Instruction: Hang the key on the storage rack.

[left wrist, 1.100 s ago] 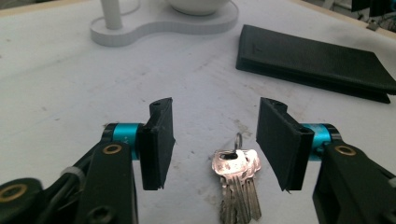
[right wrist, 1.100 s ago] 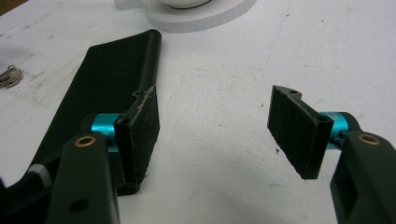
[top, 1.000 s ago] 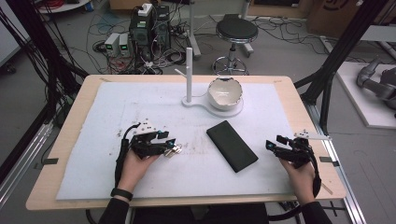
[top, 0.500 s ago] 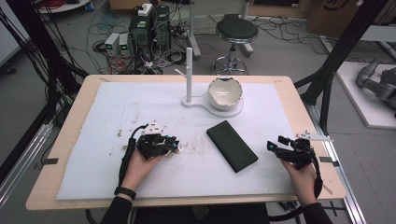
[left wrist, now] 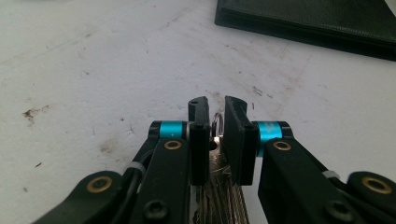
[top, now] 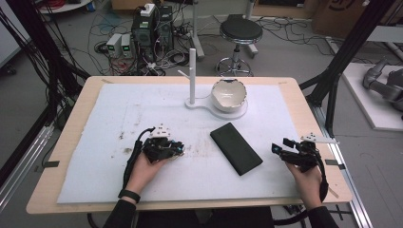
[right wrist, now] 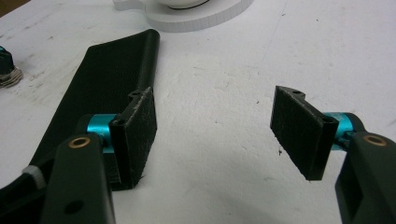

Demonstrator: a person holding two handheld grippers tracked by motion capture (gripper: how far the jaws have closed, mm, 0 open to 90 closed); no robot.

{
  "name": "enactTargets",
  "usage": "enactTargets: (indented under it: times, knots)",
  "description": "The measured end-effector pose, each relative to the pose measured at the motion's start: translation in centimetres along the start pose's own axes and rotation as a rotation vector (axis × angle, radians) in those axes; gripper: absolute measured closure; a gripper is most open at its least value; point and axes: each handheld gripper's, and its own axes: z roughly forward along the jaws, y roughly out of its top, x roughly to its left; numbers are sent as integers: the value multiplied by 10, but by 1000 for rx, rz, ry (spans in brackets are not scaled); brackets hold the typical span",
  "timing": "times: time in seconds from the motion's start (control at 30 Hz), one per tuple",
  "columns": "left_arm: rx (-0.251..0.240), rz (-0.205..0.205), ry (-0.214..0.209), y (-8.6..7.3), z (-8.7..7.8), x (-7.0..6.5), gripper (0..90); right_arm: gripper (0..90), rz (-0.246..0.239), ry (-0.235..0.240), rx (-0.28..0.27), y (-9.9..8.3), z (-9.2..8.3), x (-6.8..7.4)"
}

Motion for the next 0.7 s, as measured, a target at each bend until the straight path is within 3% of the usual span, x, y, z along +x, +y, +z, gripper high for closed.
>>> enactTargets:
  times: [0.1,0.33,0.5,0.7]
  knots:
    - [3,9,-3,0,-1,1,869,326,-2,-2,0,0,0,0]
    - [-1,9,2,0,-2,0,874,327,-2,0,-1,0,1,0]
    - [-38,-6,9,3,-10,0,876,328,-3,4,0,1,2,1]
    - [-78,12,17,12,-20,-5,877,328,-3,3,1,1,3,1]
